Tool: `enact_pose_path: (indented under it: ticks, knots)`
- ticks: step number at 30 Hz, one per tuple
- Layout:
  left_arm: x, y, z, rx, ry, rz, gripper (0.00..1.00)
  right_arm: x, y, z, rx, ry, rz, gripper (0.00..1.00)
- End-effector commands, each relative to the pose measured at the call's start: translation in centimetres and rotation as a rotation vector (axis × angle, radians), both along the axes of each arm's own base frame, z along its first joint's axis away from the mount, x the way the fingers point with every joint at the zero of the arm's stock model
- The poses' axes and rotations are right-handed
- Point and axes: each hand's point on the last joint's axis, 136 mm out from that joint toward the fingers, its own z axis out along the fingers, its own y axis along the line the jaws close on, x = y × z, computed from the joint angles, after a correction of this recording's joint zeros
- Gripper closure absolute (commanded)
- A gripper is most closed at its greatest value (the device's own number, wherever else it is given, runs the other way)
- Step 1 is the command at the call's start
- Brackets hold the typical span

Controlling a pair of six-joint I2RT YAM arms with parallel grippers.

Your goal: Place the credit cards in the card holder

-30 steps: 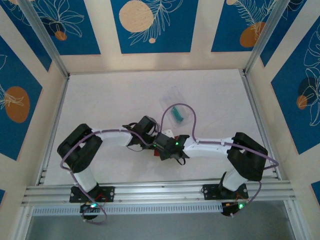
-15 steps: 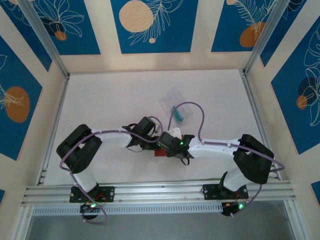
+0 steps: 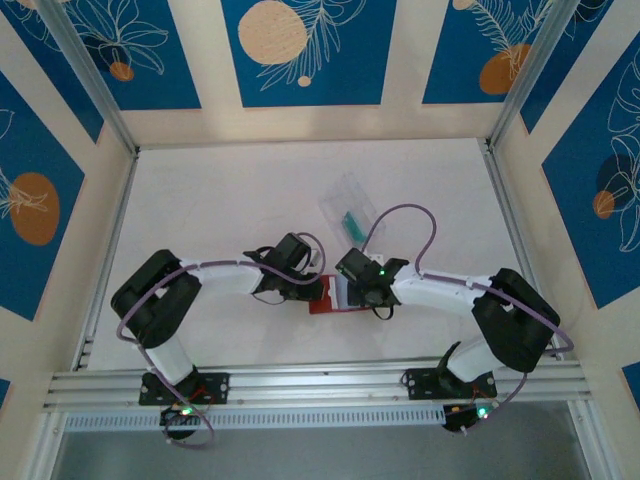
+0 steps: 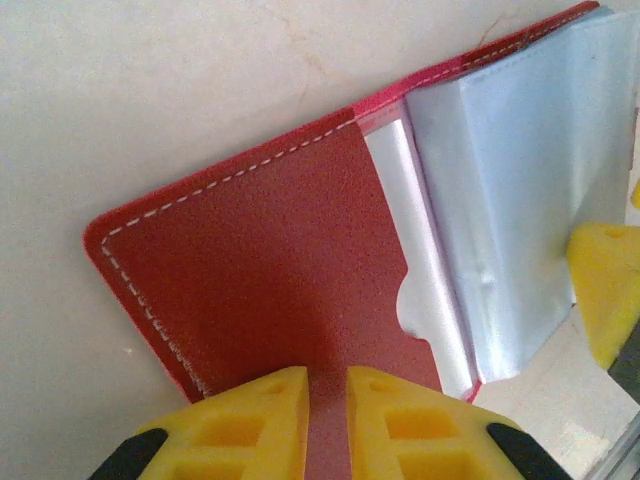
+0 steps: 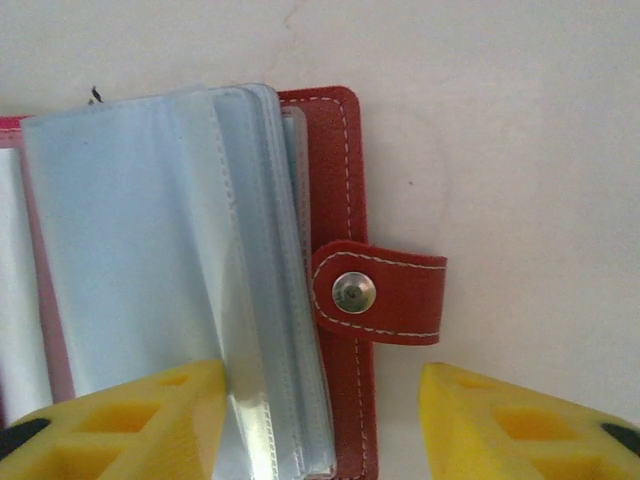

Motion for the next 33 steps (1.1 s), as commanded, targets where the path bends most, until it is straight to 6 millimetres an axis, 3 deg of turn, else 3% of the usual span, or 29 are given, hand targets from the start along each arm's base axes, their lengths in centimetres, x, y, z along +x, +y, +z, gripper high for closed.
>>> enact_pose_path:
  ticks: [1, 9, 14, 21, 28, 33]
  knots:
    - [-0.3, -1.1, 2.5, -0.037, -0.005, -0.037, 0.82, -1.0, 0.4, -1.2, 0.058, 0.08, -0.017, 0.54]
    - [0.7, -4.3, 5.1, -0.09, -0.033, -0.078, 0.83, -1.4, 0.0, -1.4, 0.074, 0.109, -0.035, 0.66]
    - [1.2, -6.0, 4.7, -0.109, -0.013, -0.095, 0.83, -1.6, 0.1, -1.5, 0.084, 0.122, -0.033, 0.66]
    - [2.0, -7.6, 2.4, -0.107, 0.028, -0.108, 0.84, -1.7, 0.1, -0.9, 0.096, 0.123, -0.022, 0.66]
    - [1.4, -6.6, -0.9, -0.04, 0.065, -0.106, 0.84, -1.4, 0.5, 0.0, 0.106, 0.112, 0.019, 0.63]
    - [1.1, -5.7, -2.2, -0.004, 0.07, -0.098, 0.84, -0.7, 0.6, 2.0, 0.097, 0.067, 0.064, 0.56]
